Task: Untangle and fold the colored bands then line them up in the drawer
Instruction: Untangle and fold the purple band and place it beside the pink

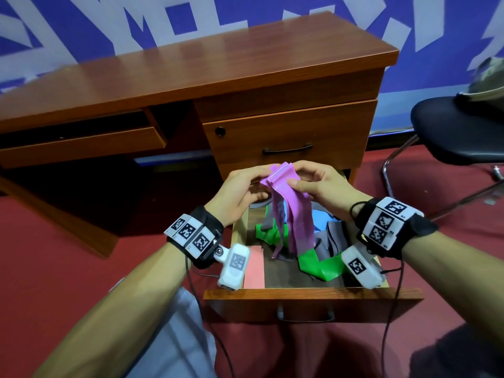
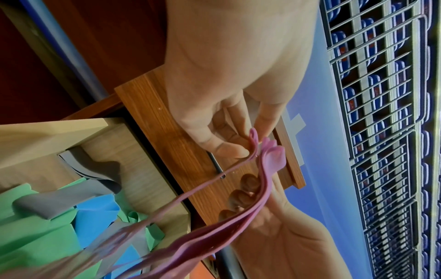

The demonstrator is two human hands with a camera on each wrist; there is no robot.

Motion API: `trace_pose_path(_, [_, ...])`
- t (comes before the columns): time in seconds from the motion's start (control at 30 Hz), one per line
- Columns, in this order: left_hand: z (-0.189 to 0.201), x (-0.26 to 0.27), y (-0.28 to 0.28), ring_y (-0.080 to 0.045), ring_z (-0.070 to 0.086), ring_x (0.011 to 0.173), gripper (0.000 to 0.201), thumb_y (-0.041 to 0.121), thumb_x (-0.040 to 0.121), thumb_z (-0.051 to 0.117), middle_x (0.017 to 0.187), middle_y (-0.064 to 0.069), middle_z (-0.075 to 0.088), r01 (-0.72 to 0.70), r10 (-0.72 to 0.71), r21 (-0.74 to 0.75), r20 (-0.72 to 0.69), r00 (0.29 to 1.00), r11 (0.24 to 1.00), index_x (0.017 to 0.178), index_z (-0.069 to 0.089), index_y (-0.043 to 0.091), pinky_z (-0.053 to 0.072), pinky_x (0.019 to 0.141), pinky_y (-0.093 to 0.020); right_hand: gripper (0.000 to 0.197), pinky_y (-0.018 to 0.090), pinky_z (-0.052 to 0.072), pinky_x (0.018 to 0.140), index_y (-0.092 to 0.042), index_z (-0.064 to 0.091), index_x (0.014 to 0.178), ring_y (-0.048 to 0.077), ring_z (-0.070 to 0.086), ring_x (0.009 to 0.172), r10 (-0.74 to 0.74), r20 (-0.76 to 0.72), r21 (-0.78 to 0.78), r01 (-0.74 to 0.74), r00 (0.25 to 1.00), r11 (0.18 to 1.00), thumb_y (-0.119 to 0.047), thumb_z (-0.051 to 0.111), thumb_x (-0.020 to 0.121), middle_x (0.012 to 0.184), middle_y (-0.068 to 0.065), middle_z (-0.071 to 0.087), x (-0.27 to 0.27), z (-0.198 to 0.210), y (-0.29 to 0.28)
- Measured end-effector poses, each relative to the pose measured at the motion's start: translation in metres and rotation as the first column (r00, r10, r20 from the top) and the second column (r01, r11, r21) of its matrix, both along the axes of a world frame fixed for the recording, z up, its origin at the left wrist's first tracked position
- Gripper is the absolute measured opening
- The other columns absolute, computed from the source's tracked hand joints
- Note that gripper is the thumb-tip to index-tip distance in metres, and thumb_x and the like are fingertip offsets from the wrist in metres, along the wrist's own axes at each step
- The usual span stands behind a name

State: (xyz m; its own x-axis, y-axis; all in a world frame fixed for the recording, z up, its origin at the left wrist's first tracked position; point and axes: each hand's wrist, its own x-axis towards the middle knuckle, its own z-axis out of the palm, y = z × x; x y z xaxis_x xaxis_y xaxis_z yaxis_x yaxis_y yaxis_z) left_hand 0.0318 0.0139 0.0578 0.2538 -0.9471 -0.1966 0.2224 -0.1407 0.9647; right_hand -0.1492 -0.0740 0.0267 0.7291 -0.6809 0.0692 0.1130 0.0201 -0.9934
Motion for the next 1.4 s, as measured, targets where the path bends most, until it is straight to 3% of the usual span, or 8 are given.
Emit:
trace_pose_path(0.1, [-0.0004, -0.0017, 0.0005, -0.012, 0.06, 0.074, 0.026, 0.012, 0.094, 0.062, 0.094, -0.009, 0.068, 0.028, -0.028, -0.002, 0.015, 1.0, 1.0, 0.114, 0.077, 0.007, 0.047, 0.069, -0.024, 0.024, 0.015, 0.049, 0.063, -0.002, 0.064, 0.119, 0.008, 0.068, 0.085, 0.008, -0.023, 0.015, -0.007, 1.0, 1.0, 0.0, 0.062, 0.095, 0.104, 0.01, 0.071, 0.0015, -0.0024, 0.0009])
trace_pose_path(0.17, [0.0004, -0.0029, 0.0013, -0.011, 0.06, 0.073, 0.025, 0.012, 0.095, 0.061, 0.089, -0.006, 0.068, 0.047, -0.047, -0.004, 0.022, 0.999, 0.999, 0.113, 0.077, 0.008, 0.047, 0.068, -0.023, 0.024, 0.015, 0.05, 0.063, -0.002, 0.064, 0.119, 0.008, 0.068, 0.085, 0.013, -0.035, 0.019, -0.012, 0.999, 1.0, -0.001, 0.062, 0.095, 0.103, 0.009, 0.071, 0.0015, -0.0038, 0.0])
trace_pose_path(0.37, [-0.0017, 0.0012, 0.0001, -0.013, 0.06, 0.075, 0.024, 0.014, 0.096, 0.059, 0.087, -0.006, 0.067, 0.091, -0.091, 0.012, -0.017, 0.996, 0.996, 0.11, 0.077, 0.007, 0.048, 0.068, -0.024, 0.031, 0.026, 0.051, 0.081, -0.002, 0.062, 0.125, 0.022, 0.066, 0.101, 0.064, 0.003, 0.03, -0.064, 0.998, 0.997, -0.004, 0.063, 0.094, 0.114, 0.016, 0.069, 0.0002, -0.0023, -0.0018])
trace_pose_path(0.67, [-0.0025, -0.0026, 0.0014, -0.013, 0.062, 0.074, 0.025, 0.016, 0.097, 0.059, 0.085, -0.007, 0.069, 0.073, -0.074, 0.014, 0.042, 0.996, 0.997, 0.11, 0.078, 0.006, 0.05, 0.065, -0.024, 0.026, 0.02, 0.052, 0.072, -0.011, 0.07, 0.118, 0.016, 0.068, 0.091, 0.065, -0.029, 0.028, -0.064, 0.997, 0.998, -0.003, 0.063, 0.095, 0.104, 0.01, 0.074, 0.0014, -0.0031, 0.0002])
trace_pose_path(0.8, [-0.0038, -0.0017, -0.0007, -0.014, 0.06, 0.071, 0.026, 0.013, 0.097, 0.059, 0.086, -0.011, 0.066, 0.038, -0.038, 0.001, 0.084, 0.996, 0.999, 0.113, 0.076, 0.003, 0.049, 0.061, -0.023, 0.025, 0.02, 0.053, 0.071, -0.005, 0.069, 0.118, 0.017, 0.069, 0.089, 0.04, -0.043, 0.021, -0.039, 0.998, 0.999, -0.001, 0.063, 0.094, 0.101, 0.012, 0.074, 0.0014, -0.0028, -0.0018])
trace_pose_path(0.97, [-0.0064, -0.0012, -0.0011, -0.014, 0.06, 0.072, 0.023, 0.013, 0.097, 0.061, 0.089, -0.014, 0.066, 0.04, -0.039, -0.009, 0.143, 0.989, 0.999, 0.11, 0.079, 0.007, 0.05, 0.065, -0.026, 0.025, 0.019, 0.053, 0.07, -0.002, 0.068, 0.119, 0.014, 0.07, 0.084, 0.03, -0.06, 0.012, -0.03, 0.998, 0.999, 0.0, 0.062, 0.094, 0.094, 0.007, 0.076, 0.0014, -0.0038, -0.0018])
trace_pose_path(1.23, [-0.0023, -0.0039, -0.0005, -0.017, 0.063, 0.077, 0.025, 0.012, 0.097, 0.059, 0.095, -0.014, 0.072, 0.034, -0.03, -0.033, 0.115, 0.993, 0.999, 0.113, 0.077, 0.004, 0.05, 0.065, -0.026, 0.02, 0.018, 0.052, 0.067, -0.009, 0.071, 0.111, 0.012, 0.07, 0.079, 0.046, -0.04, 0.023, -0.045, 0.998, 0.999, -0.001, 0.061, 0.095, 0.089, 0.003, 0.076, 0.0019, -0.0022, -0.0016])
trace_pose_path(1.4, [-0.0008, -0.0074, 0.002, -0.018, 0.062, 0.075, 0.02, 0.019, 0.096, 0.065, 0.085, -0.011, 0.07, 0.048, -0.041, -0.031, 0.199, 0.979, 0.998, 0.102, 0.08, 0.007, 0.05, 0.066, -0.028, 0.02, 0.022, 0.055, 0.07, -0.003, 0.071, 0.112, 0.016, 0.071, 0.082, 0.032, -0.077, 0.007, -0.032, 0.996, 0.999, 0.0, 0.063, 0.094, 0.092, 0.008, 0.076, 0.003, -0.0034, -0.0018])
